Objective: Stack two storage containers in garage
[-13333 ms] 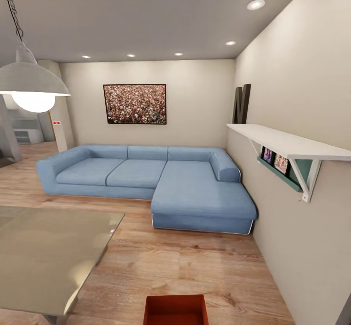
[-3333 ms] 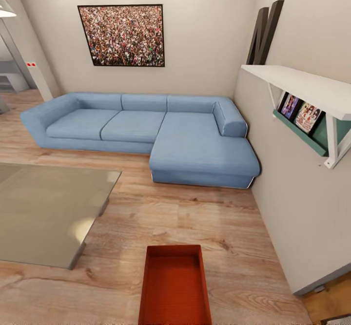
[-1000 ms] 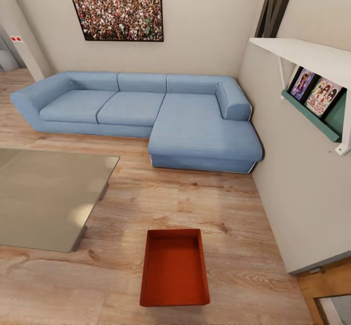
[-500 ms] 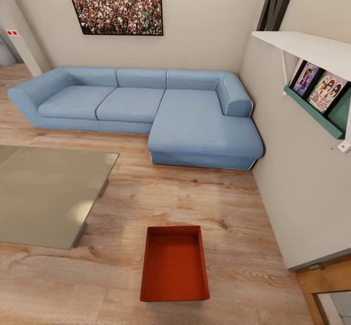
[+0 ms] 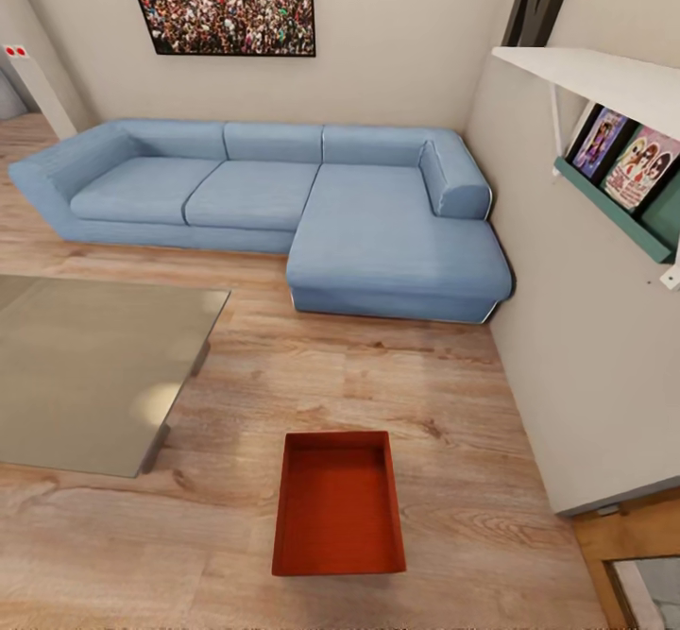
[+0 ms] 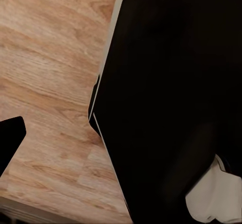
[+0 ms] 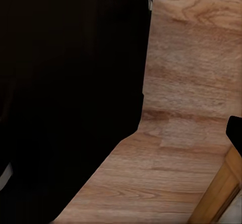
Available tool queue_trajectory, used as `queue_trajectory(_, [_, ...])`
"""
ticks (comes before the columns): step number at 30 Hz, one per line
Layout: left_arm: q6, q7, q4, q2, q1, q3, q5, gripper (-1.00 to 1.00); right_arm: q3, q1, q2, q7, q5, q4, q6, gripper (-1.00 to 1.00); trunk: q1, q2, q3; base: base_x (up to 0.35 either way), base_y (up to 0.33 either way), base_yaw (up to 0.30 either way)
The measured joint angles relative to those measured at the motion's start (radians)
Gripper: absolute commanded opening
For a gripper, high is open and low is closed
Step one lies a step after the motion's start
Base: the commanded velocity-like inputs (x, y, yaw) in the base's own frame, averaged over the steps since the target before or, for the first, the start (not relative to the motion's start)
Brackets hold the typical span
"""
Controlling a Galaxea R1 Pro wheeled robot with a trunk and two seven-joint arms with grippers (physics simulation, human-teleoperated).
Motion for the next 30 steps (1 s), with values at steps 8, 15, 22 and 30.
queue_trajectory(8, [0.0,0.0,0.0,0.0,0.0,0.0,0.0,1.0,0.0,0.0,0.0,0.0,0.0,0.0,0.0,1.0,0.0,0.0,-0.013,0.0,0.0,0.0])
queue_trajectory(15, [0.0,0.0,0.0,0.0,0.0,0.0,0.0,1.0,0.0,0.0,0.0,0.0,0.0,0.0,0.0,1.0,0.0,0.0,-0.024,0.0,0.0,0.0])
queue_trajectory(22, [0.0,0.0,0.0,0.0,0.0,0.0,0.0,1.0,0.0,0.0,0.0,0.0,0.0,0.0,0.0,1.0,0.0,0.0,-0.035,0.0,0.0,0.0])
queue_trajectory(30, [0.0,0.0,0.0,0.0,0.0,0.0,0.0,1.0,0.0,0.0,0.0,0.0,0.0,0.0,0.0,1.0,0.0,0.0,-0.048,0.0,0.0,0.0])
